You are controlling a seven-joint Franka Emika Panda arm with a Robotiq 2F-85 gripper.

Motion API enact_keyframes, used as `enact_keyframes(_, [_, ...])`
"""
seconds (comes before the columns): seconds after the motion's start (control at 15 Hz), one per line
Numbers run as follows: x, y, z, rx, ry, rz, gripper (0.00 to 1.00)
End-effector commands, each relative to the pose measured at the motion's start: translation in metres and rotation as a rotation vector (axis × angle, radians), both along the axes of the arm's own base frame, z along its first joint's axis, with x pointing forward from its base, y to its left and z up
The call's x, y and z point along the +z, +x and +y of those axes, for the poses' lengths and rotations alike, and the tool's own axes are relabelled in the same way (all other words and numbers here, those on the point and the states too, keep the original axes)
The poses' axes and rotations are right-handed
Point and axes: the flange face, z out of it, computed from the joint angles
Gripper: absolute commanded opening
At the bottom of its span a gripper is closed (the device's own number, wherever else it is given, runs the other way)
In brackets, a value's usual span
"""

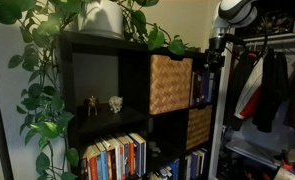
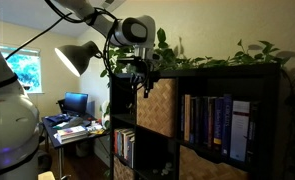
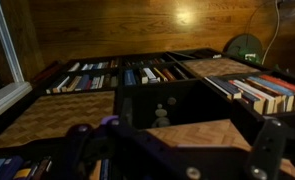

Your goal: Open the drawer, take out the black object then close the drawer.

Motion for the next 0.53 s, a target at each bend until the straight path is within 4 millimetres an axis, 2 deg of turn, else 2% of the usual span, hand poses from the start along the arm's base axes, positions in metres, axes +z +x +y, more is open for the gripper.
enact_keyframes(0.0, [0.023, 0.010, 0.014, -0.083, 0.027, -0.113, 1.00])
enact_keyframes(0.07, [0.012, 0.008, 0.007, -0.050, 0.009, -0.066, 1.00])
enact_keyframes(0.4, [0.018, 0.011, 0.011, -0.055, 0.007, -0.095, 1.00])
enact_keyframes(0.47, [0.017, 0.015, 0.015, -0.125, 0.022, -0.108, 1.00])
